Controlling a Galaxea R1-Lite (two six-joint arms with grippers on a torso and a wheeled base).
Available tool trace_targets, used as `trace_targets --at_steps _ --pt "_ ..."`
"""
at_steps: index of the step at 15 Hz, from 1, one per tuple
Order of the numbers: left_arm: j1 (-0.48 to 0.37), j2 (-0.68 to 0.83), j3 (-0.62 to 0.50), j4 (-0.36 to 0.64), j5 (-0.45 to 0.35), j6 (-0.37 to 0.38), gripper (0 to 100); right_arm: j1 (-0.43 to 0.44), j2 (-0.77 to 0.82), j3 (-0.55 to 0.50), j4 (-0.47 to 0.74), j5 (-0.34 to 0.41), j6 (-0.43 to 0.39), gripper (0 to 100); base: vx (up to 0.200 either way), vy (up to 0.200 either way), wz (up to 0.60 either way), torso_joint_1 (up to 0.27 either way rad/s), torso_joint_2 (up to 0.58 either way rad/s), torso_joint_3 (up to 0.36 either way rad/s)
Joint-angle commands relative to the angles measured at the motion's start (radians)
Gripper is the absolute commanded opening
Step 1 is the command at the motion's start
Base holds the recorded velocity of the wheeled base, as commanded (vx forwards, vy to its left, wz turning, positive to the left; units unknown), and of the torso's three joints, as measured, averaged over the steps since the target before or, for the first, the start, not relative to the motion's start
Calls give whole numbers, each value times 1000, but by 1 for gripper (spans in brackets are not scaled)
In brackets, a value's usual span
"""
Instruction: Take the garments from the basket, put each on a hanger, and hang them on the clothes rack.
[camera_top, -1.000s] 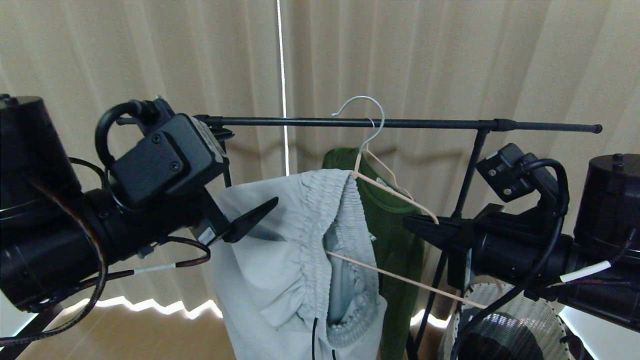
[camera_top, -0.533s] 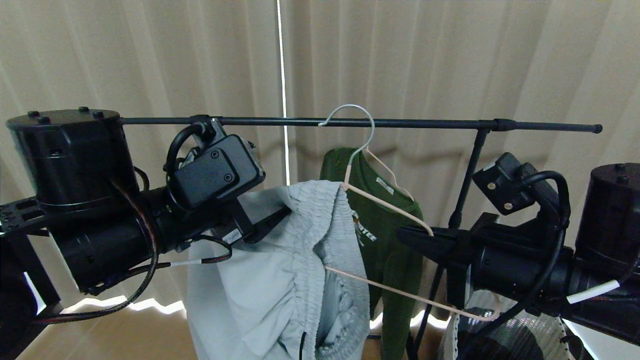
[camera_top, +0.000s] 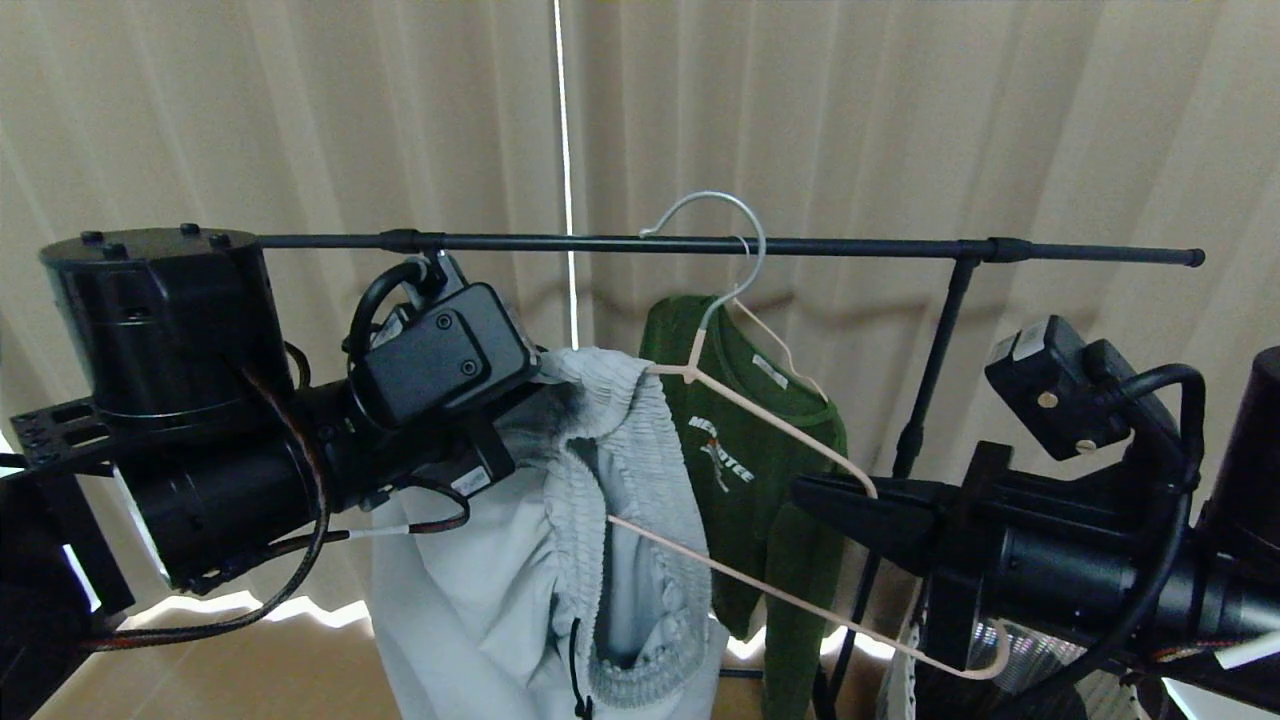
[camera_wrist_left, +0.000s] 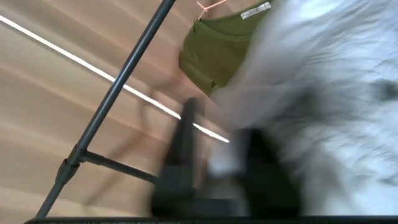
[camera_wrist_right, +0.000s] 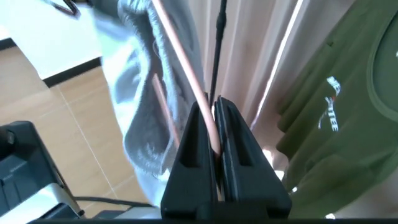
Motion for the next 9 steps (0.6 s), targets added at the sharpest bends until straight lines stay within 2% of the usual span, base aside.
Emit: trace_targets --at_steps 1,6,7,9 --pt "2 2 -1 -4 6 -2 0 -1 -15 2 2 -1 -1 0 0 0 0 0 0 0" --pt "2 2 4 -30 9 -15 0 -1 -12 5 5 -1 -2 0 0 0 0 0 0 0" --pt "3 2 16 -64 9 -15 0 -1 -9 5 3 -2 -2 100 0 0 0 0 0 0" --pt "12 0 30 -90 52 -18 0 -4 -6 5 2 -7 -4 100 0 0 0 0 0 0"
